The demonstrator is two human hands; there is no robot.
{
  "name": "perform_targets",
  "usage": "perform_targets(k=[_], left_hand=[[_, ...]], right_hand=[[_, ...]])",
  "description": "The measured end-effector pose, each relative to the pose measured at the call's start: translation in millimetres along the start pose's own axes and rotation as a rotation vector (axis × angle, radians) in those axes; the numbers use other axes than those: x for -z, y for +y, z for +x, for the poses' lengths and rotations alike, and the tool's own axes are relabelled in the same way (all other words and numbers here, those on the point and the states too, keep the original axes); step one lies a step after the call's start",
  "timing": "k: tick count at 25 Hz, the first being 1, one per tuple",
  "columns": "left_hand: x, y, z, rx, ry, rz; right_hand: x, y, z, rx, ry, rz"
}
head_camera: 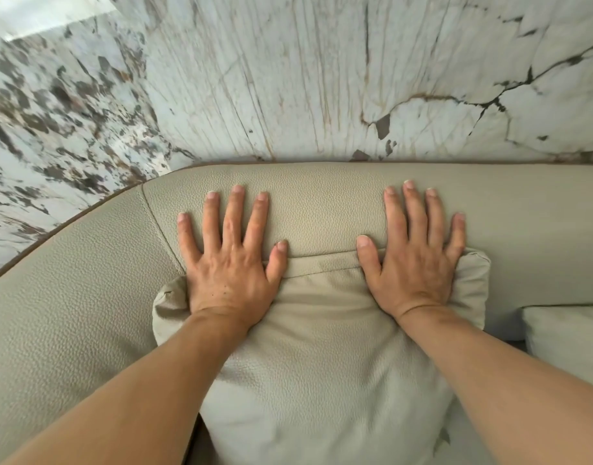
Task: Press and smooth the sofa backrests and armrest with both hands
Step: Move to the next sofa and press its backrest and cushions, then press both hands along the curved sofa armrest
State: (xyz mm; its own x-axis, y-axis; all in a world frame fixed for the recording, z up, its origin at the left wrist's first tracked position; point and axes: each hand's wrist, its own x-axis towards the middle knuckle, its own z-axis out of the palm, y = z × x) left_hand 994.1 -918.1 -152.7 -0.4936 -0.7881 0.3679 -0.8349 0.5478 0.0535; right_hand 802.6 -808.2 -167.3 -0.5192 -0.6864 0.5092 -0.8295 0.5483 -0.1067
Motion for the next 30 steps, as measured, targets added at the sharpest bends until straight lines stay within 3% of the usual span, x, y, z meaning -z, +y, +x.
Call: perform_targets(k=[10, 15, 19, 23, 30], left_hand=[[41, -18, 4, -0.067, -0.358, -0.066], [72, -39, -1, -0.170, -0.591, -0.101], [105, -62, -3, -0.279, -0.701, -0.087], [149, -93, 8, -0.436, -0.747, -0.068], [216, -134, 45, -0.679, -0.742, -0.083]], right_hand=[[40, -9, 8, -0.017, -0.384, -0.101], [82, -24, -2, -0.143, -0.655, -0.034], [134, -58, -29, -0.260, -0.776, -0.052], [193, -94, -42, -0.399, -0.827, -0.084], [294, -156, -41, -0.702, -0.771, -0.163]])
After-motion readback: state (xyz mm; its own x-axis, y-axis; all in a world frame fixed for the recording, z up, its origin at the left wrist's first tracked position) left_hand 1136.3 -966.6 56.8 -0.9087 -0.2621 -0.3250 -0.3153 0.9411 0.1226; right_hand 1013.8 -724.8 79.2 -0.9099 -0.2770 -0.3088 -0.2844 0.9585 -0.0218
